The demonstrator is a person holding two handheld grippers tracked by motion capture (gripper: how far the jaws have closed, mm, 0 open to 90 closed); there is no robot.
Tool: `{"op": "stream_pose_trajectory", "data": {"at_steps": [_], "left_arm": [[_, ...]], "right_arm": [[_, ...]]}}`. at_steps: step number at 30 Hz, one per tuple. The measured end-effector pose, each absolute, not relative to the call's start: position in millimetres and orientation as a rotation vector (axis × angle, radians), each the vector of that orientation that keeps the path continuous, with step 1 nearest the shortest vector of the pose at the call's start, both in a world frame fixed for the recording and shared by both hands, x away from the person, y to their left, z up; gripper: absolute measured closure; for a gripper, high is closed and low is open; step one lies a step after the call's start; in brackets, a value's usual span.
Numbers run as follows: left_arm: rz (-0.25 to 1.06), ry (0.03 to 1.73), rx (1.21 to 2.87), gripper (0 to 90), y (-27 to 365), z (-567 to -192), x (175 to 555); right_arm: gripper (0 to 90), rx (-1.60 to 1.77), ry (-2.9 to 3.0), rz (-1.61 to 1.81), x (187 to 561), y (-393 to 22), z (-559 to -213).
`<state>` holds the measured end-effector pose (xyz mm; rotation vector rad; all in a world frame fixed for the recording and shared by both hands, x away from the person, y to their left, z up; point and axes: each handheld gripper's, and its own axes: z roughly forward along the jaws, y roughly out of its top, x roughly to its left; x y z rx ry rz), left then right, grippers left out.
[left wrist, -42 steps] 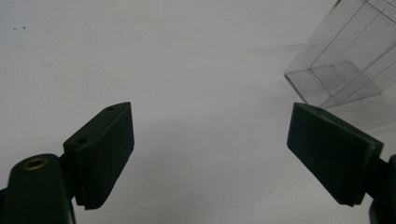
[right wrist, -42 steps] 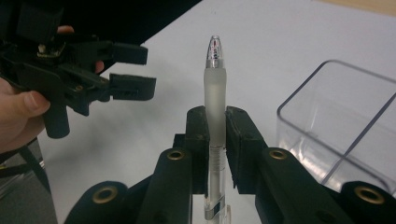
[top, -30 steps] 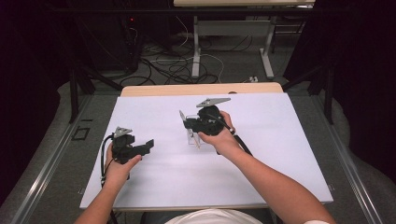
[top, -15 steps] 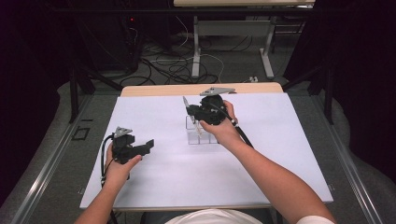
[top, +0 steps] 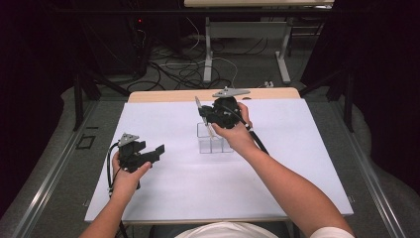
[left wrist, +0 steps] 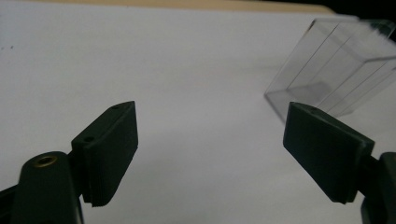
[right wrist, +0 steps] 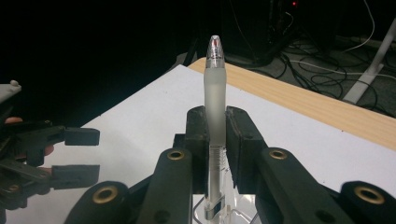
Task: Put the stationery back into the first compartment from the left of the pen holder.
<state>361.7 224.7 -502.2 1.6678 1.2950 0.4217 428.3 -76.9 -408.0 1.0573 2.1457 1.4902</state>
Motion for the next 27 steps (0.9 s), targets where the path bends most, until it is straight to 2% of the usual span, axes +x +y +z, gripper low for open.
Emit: {"op": "stream_pose_trajectory", "data": {"at_steps": [3,7,16,27], "left_arm": [[0.337,1.282,1.636,27.8,219,-491,364],[0.305,1.234,1.631,34.5,207,-478,367],[0.288,1.097,1.673,37.2,173,-453,380],[0.094,1.095,1.66,46.7,149,-445,392]], "right_arm": [[79.7,1.049,2.132,1.498,426,-78,-406],[79.7,1.027,2.126,1.505,424,-76,-405],[79.7,1.004,2.134,1.52,421,-75,-404],[79.7,0.989,2.147,1.545,421,-77,-404]]}}
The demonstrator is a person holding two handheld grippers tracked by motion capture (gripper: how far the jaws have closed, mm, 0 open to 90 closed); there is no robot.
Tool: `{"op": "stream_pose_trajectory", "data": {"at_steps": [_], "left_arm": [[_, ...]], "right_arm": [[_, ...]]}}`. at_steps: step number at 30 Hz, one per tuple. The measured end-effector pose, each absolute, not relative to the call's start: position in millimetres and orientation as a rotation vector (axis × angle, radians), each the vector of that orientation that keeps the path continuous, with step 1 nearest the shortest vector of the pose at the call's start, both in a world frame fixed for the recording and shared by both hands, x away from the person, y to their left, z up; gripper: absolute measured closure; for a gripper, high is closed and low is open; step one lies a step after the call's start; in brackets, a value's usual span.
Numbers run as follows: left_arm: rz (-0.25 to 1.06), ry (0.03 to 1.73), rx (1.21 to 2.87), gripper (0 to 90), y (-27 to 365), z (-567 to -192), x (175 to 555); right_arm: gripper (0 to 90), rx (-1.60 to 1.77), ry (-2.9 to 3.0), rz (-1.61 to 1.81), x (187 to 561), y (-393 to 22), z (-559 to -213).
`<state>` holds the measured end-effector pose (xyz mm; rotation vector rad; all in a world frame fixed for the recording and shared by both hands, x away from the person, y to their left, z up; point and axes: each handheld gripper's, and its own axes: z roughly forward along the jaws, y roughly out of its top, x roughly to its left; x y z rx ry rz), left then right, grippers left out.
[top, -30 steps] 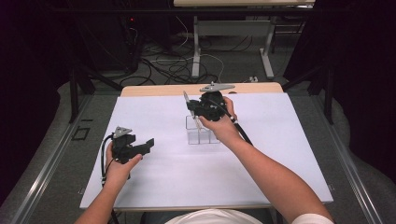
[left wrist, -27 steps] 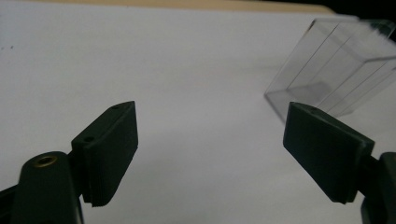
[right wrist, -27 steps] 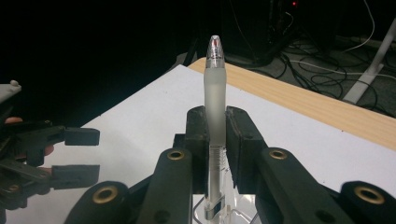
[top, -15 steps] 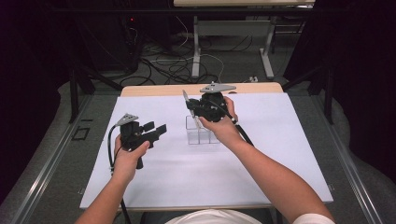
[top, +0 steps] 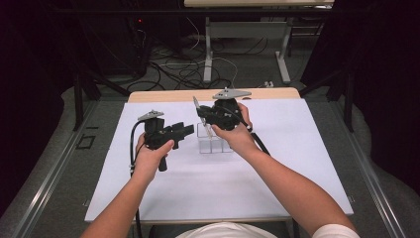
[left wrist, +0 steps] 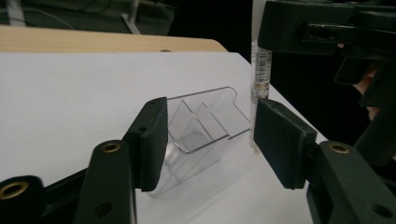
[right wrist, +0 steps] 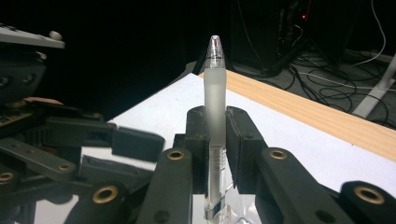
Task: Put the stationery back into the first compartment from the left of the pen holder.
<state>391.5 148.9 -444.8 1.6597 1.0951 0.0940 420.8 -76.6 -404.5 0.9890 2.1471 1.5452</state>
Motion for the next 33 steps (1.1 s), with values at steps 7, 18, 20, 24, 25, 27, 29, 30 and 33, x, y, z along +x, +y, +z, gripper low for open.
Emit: {"op": "stream_pose_trajectory", "data": {"at_steps": [7,18,20,24,25,27,29,30,33], "left_arm": [[0.029,1.102,1.668,51.9,142,-443,397],[-0.011,1.097,1.671,56.7,125,-433,399],[-0.015,1.09,1.678,58.8,122,-431,400],[-0.008,1.098,1.678,62.1,116,-431,403],[-0.01,1.1,1.678,63.0,115,-431,403],[-0.019,1.092,1.68,66.1,113,-432,404],[-0.024,1.093,1.685,68.8,111,-432,404],[-0.018,1.091,1.685,70.1,109,-433,404],[-0.021,1.097,1.689,73.8,107,-433,404]], "right_arm": [[79.7,0.984,2.154,1.574,421,-79,-407],[79.7,0.98,2.132,1.599,414,-85,-408],[79.7,0.982,2.14,1.591,412,-84,-408],[79.7,0.974,2.141,1.598,410,-83,-409],[79.7,0.976,2.143,1.593,409,-83,-408],[79.7,0.985,2.148,1.594,408,-83,-408],[79.7,0.979,2.14,1.607,408,-83,-409],[79.7,0.986,2.141,1.609,408,-83,-409],[79.7,0.983,2.147,1.606,408,-83,-410]]}}
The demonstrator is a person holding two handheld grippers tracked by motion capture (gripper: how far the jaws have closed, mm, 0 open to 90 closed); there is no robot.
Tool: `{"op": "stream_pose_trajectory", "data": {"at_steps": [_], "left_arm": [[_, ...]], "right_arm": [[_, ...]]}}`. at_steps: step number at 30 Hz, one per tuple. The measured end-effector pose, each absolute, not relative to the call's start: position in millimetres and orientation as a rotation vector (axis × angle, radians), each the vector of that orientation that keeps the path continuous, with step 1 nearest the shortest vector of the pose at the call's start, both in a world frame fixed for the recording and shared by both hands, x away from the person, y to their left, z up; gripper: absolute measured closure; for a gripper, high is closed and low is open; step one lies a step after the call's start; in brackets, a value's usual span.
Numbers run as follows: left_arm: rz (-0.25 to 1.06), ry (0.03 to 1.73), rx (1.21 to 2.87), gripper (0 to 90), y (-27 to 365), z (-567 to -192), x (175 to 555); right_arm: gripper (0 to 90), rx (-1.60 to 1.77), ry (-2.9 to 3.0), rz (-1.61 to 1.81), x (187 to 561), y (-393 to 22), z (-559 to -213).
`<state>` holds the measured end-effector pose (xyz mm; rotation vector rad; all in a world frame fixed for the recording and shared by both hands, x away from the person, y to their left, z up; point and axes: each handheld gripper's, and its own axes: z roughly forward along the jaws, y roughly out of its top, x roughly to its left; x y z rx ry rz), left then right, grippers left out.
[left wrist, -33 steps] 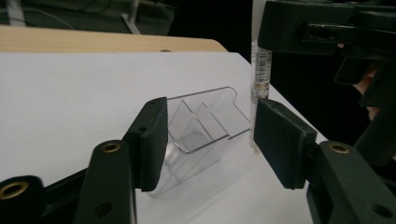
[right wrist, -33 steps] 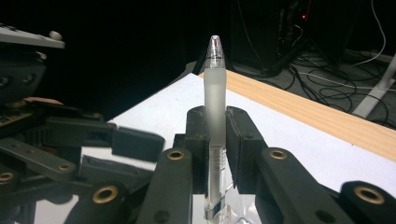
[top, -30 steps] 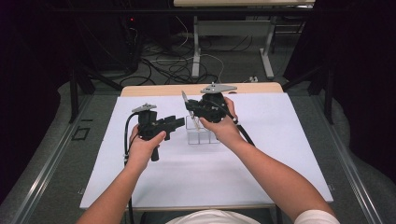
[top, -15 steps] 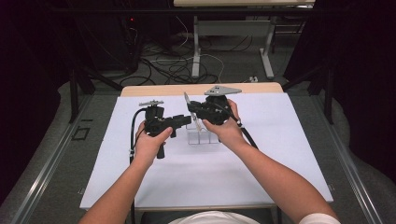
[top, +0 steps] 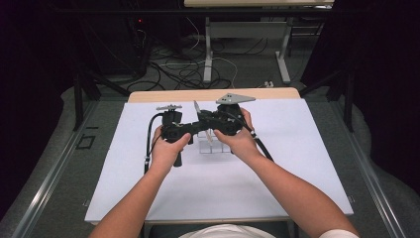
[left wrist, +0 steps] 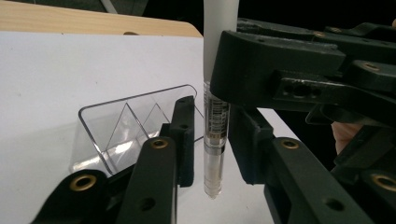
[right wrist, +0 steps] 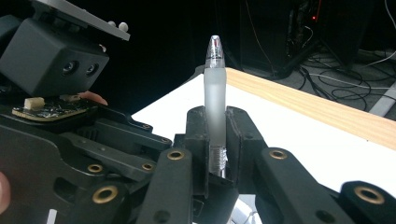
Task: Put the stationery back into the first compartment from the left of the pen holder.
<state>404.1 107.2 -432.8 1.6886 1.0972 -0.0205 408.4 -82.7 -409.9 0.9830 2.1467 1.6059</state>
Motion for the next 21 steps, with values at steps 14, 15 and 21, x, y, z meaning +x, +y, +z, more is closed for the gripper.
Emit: {"op": "stream_pose_trajectory", "data": {"at_steps": [14,15,21], "left_arm": [[-0.068,1.143,1.671,79.4,104.7,-431.6,404.6],[-0.067,1.141,1.673,79.4,104.6,-431.6,404.8],[-0.042,1.154,1.682,79.5,105.2,-433.3,408.1]], "right_arm": [[79.5,0.988,2.148,1.604,407.5,-84.8,-411.8],[79.3,0.99,2.151,1.6,407.5,-85.1,-411.7],[70.4,0.995,2.146,1.622,406.0,-88.3,-409.0]]}}
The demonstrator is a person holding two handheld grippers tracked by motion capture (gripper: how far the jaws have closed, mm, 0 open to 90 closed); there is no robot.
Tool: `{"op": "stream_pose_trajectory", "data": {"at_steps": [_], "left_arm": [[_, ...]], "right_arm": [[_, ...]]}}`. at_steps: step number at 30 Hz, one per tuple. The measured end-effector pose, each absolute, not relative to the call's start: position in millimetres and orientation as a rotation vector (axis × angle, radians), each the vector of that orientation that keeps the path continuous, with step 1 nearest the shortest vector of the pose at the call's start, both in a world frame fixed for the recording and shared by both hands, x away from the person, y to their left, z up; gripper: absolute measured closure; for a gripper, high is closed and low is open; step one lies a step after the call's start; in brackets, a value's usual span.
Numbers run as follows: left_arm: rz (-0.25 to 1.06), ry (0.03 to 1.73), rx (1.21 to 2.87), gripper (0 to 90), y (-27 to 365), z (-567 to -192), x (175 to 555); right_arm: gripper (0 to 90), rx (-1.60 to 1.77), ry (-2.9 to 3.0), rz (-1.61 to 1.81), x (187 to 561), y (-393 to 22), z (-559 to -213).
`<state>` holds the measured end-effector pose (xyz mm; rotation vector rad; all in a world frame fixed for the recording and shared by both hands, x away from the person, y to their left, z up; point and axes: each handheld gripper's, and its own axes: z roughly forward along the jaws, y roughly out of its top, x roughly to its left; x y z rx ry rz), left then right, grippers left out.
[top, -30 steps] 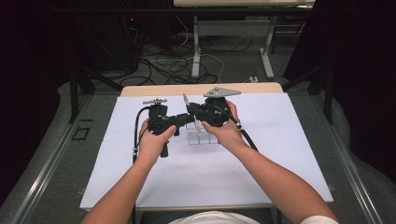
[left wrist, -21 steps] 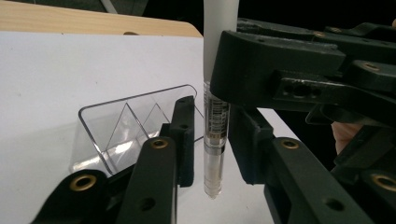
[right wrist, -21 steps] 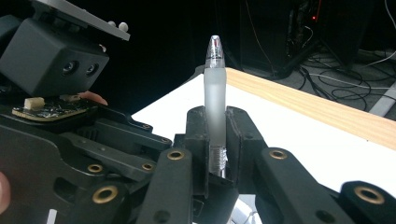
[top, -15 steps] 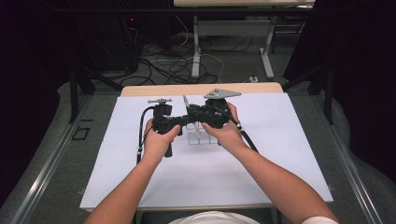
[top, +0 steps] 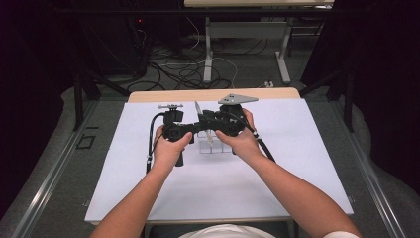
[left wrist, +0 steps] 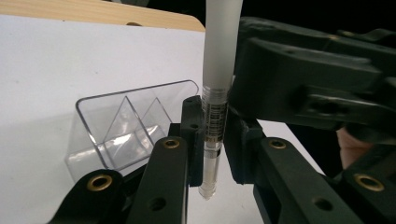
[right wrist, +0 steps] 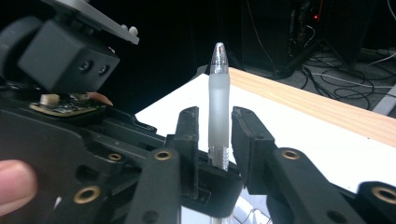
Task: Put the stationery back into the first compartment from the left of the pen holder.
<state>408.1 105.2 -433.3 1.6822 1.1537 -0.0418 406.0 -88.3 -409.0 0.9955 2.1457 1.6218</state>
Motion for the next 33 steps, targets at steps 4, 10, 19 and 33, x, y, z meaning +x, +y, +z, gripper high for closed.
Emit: {"op": "stream_pose_trajectory", "data": {"at_steps": [4,10,19,33], "left_arm": [[-0.024,1.164,1.671,79.5,107,-433,411],[0.016,1.17,1.667,79.5,110,-434,415],[0.088,1.156,1.657,79.5,113,-433,419],[0.201,1.137,1.659,79.5,110,-427,421]], "right_arm": [[65.9,1.003,2.131,1.624,406,-95,-407],[60.0,1.017,2.133,1.592,406,-106,-413],[54.0,1.042,2.124,1.555,408,-124,-428],[41.1,1.106,2.099,1.508,404,-155,-452]]}}
